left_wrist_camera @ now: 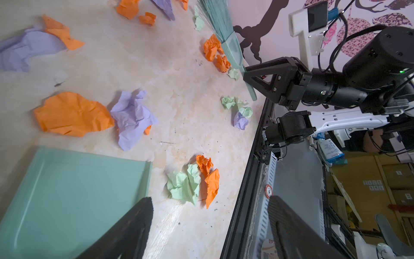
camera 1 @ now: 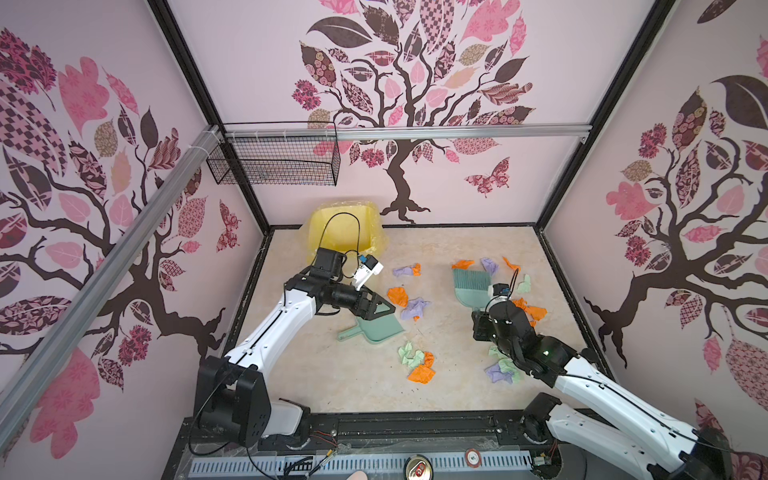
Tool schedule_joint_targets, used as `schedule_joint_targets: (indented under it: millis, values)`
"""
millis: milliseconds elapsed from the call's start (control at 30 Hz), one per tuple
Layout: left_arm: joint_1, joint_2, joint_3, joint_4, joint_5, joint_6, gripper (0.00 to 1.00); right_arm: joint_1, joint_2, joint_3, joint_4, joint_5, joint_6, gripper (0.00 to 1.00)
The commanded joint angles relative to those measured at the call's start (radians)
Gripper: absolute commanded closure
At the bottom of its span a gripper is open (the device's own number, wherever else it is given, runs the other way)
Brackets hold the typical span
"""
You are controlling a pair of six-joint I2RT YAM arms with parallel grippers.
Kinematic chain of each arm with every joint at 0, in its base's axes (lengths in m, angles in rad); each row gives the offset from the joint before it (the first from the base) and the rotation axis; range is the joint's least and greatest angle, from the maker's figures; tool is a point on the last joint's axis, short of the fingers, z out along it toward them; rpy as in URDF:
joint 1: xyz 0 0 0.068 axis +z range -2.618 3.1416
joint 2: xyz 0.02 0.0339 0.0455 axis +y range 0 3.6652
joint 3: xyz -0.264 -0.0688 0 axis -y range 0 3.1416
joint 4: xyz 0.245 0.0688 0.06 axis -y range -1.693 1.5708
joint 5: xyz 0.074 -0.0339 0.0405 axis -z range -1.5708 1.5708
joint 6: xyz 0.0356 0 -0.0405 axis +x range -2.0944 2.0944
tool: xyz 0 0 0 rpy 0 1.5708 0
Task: Sweep away the paper scraps from the table
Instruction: 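Lift the brush with the right gripper while the left gripper reaches toward it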
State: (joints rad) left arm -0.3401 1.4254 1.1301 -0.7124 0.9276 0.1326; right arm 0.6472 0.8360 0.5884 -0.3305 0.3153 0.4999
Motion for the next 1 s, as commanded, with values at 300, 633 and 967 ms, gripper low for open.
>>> schedule_joint_targets:
  millis: [300,633,967]
  values:
    - [-0.11,0.328,0.252,0.102,0.0,-0.147,0.16,0.049,0.014,-0.001,0.089,-0.034,-0.138,0.82]
    - [-0.213,0.421,0.377,0.156,-0.041,-0.213,0.18,0.08,0.122,0.057,0.152,-0.033,-0.198,0.82]
    - [-0.253,0.499,0.445,0.151,-0.053,-0.237,0.2,0.085,0.128,0.036,0.233,-0.045,-0.205,0.82]
